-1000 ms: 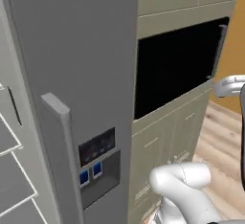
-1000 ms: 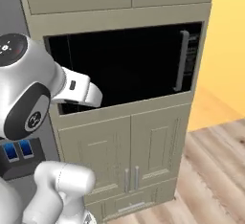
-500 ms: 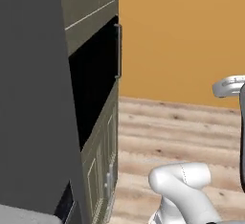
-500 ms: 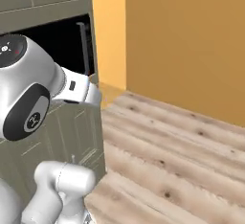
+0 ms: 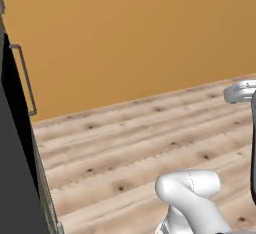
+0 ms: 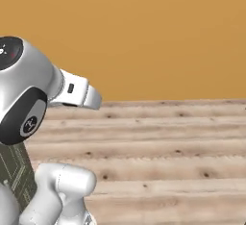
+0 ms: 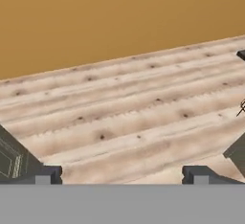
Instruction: Transport the fish and lime to the fridge. Place the fish on the rack containing meat and place the lime on the rack containing the vegetable, ensuring meats and vegetables are on different racks.
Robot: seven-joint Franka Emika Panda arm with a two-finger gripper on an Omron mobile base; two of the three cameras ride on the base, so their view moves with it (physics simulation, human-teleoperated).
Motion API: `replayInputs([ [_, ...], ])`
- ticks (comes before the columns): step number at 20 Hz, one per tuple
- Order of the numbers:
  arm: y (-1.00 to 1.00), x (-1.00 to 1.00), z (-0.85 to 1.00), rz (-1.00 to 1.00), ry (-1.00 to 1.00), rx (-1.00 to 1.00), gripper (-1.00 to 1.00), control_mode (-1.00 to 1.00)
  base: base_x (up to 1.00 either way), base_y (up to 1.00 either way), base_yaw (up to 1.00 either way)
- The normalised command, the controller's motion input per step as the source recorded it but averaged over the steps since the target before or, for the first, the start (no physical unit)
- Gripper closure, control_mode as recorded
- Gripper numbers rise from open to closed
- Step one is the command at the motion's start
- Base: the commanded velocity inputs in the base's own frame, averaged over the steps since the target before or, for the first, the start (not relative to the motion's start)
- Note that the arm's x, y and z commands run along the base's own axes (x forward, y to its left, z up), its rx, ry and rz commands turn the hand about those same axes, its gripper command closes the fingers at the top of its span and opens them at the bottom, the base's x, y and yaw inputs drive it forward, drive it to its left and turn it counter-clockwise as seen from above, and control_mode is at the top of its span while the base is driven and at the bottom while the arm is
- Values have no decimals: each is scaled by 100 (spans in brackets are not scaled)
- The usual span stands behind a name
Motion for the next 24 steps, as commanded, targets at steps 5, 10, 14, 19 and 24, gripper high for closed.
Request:
replayInputs([
  [5,0,0,0,0,0,0,-100,100,100,0,-40],
  [10,0,0,0,0,0,0,-100,100,100,0,-8],
  [14,0,0,0,0,0,0,-100,100,100,0,-5],
  [19,0,0,0,0,0,0,-100,100,100,0,-6],
  [24,0,0,0,0,0,0,-100,100,100,0,-31],
])
